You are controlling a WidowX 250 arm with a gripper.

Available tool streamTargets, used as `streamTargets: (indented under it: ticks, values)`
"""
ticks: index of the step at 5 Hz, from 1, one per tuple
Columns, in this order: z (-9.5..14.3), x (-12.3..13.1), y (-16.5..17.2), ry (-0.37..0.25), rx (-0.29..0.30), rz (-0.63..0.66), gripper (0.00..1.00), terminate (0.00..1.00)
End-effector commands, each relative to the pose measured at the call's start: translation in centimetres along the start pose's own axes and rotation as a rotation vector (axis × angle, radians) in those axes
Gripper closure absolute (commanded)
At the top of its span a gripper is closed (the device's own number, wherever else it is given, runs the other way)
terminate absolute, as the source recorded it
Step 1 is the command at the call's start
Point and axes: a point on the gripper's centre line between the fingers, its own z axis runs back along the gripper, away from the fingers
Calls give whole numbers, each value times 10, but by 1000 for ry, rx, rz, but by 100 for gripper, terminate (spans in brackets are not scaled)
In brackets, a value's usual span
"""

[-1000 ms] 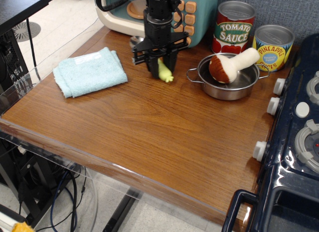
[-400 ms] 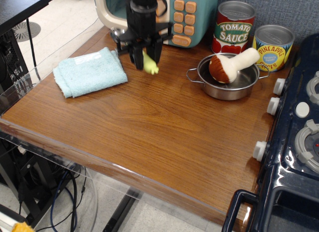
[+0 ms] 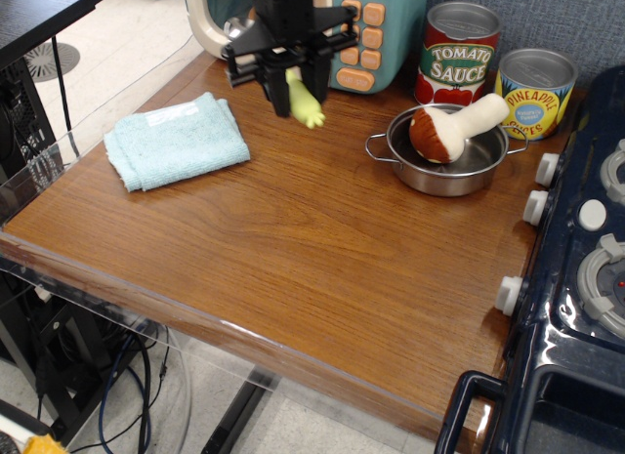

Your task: Move the cooking utensil to the front right corner.

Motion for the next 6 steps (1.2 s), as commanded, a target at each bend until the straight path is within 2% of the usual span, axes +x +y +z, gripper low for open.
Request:
streamTargets:
  ticks: [1,2,4,6]
  values:
    - [24,-79,7,62,-92,-335,100,0]
    - [26,-110,11,69,-137,-480,100,0]
    - [12,-158,16,88,-97,-640,100,0]
    - [-14,-170,5,113,-77,-683,100,0]
